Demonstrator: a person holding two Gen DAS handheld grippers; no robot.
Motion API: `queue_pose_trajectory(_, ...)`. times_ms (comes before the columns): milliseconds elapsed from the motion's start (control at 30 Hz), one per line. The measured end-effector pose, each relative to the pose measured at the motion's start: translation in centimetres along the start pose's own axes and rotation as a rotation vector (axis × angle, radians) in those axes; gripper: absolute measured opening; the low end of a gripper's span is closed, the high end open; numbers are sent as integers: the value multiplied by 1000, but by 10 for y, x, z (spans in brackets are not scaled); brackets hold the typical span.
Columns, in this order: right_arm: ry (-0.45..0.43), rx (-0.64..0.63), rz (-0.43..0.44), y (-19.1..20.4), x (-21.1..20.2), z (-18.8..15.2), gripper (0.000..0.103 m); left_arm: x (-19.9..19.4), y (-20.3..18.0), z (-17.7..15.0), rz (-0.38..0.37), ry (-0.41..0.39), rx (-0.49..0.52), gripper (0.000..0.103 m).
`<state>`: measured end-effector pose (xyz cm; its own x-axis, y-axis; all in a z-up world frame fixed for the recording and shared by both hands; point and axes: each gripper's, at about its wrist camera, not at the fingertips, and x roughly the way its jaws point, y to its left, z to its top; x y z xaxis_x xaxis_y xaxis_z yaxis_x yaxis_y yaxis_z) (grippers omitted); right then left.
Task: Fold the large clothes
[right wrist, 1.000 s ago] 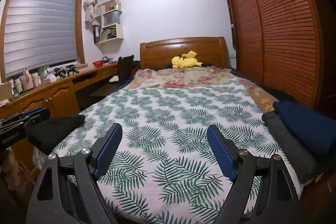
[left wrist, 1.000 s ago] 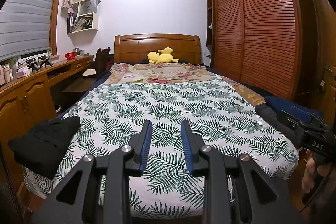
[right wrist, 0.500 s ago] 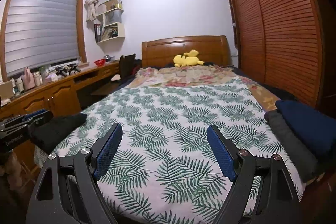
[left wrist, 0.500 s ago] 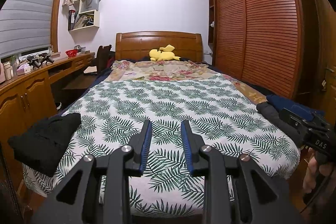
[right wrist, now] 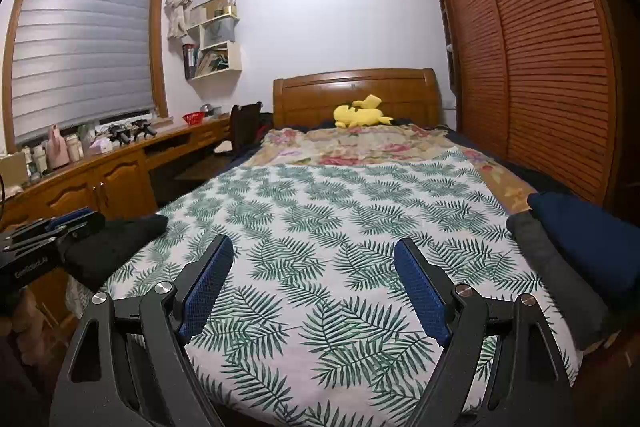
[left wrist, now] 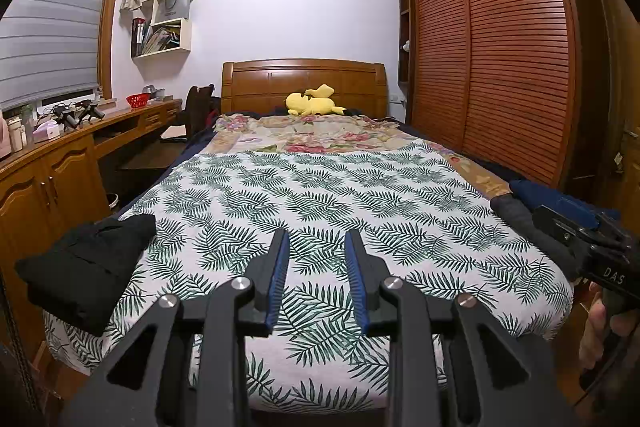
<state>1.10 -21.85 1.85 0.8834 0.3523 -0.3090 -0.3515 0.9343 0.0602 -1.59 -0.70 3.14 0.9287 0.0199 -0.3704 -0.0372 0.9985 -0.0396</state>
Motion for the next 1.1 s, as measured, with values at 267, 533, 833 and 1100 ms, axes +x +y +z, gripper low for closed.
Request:
queue_pose_trajectory(267,1,0,-1,1,0,0,84,0,1,0,0,-1,1,27)
queue_pose_trajectory(533,0,-1,-1,0,0,1,84,-1,2,-1,1,-3,1,27)
queue_pose_trajectory(833,-1,-1,0,1,-1,1,84,-3,2,-1,0,-8,3,27)
queue_pose_trajectory(1100,0,-2,0,1,0,1,84,-9,-1,0,-1,-15,8,27)
